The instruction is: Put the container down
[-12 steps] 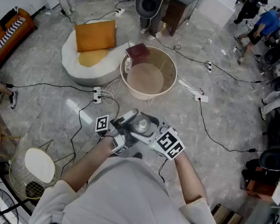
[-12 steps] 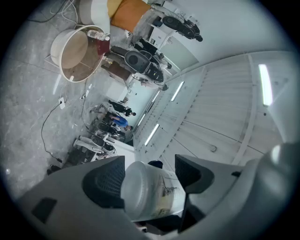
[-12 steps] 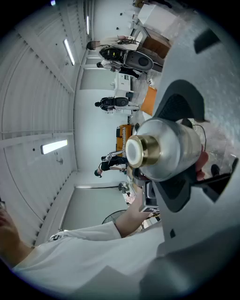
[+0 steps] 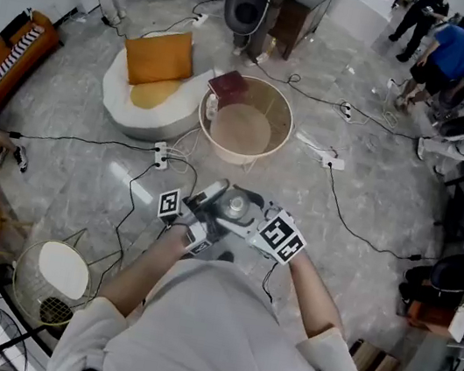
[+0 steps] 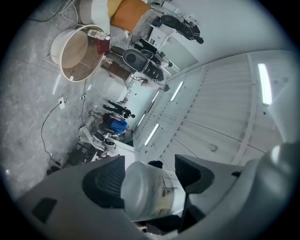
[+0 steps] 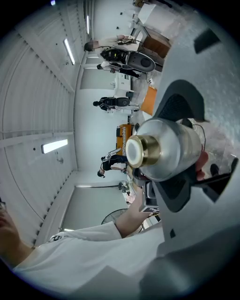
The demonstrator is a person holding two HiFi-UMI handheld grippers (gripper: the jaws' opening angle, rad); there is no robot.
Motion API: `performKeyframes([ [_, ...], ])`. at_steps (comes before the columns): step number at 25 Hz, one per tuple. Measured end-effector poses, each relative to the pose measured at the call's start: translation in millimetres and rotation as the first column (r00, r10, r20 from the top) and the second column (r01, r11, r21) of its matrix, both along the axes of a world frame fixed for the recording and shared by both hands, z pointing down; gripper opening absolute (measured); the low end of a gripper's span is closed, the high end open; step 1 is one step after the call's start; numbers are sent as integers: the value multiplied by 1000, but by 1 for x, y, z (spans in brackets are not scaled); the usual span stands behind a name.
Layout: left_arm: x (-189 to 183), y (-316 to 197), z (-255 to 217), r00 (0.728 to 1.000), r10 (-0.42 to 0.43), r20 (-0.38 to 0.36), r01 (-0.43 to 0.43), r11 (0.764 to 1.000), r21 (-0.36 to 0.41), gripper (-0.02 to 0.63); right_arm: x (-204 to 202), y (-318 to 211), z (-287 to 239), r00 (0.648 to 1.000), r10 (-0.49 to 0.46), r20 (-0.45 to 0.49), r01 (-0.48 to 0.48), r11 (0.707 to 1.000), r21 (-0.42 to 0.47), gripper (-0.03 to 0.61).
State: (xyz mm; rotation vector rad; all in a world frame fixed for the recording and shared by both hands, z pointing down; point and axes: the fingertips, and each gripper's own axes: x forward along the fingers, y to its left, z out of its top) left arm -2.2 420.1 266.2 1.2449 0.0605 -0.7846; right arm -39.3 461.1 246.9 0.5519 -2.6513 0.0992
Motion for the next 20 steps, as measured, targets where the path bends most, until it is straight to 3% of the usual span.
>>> performKeyframes([
  [20,46,7,10,998,-57,8,57,998,1,310,49,9,10,998,-58,7,58,998,4,339],
])
